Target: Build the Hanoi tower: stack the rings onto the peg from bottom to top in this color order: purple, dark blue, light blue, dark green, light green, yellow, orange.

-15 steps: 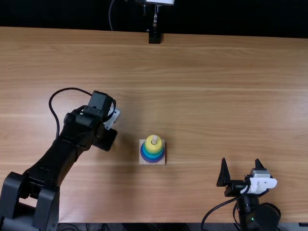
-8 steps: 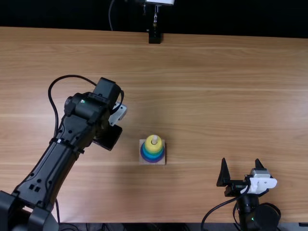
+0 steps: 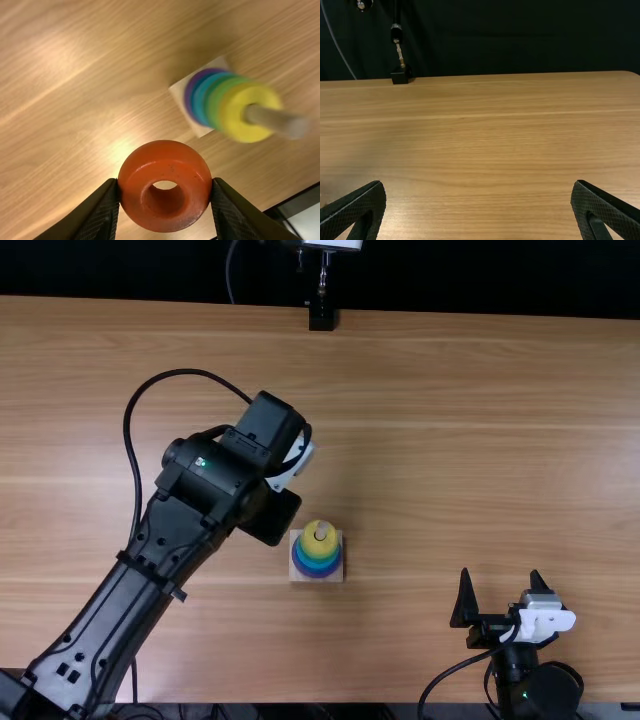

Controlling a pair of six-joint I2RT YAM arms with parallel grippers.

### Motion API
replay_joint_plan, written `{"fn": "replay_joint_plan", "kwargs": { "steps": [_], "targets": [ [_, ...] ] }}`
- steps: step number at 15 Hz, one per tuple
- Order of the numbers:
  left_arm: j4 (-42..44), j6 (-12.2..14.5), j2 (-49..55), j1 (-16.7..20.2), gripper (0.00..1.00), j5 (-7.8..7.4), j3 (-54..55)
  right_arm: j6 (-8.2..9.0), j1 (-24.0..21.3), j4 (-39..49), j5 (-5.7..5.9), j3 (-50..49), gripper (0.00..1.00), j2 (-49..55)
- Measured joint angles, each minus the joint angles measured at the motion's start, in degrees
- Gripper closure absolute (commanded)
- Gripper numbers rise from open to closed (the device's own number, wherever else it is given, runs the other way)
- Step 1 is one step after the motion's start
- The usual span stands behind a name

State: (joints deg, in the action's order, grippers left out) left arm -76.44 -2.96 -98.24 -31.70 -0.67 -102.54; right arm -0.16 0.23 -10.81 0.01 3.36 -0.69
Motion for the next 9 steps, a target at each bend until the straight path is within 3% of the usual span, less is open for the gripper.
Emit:
{"fn": "replay_joint_plan", "kwargs": {
  "steps": [5, 9],
  "targets": [
    [-2.1, -2.9, -0.9, -4.4, 1.00, 0.04, -3.6, -0.02, 0.0, 0.0, 0.02, 0.0, 0.00, 0.0],
    [-2.2, -3.3, -4.9, -7.0, 1.00, -0.02, -7.0, 0.00, 0.0, 0.0, 0.00, 0.0, 0.00, 0.0]
  ]
}}
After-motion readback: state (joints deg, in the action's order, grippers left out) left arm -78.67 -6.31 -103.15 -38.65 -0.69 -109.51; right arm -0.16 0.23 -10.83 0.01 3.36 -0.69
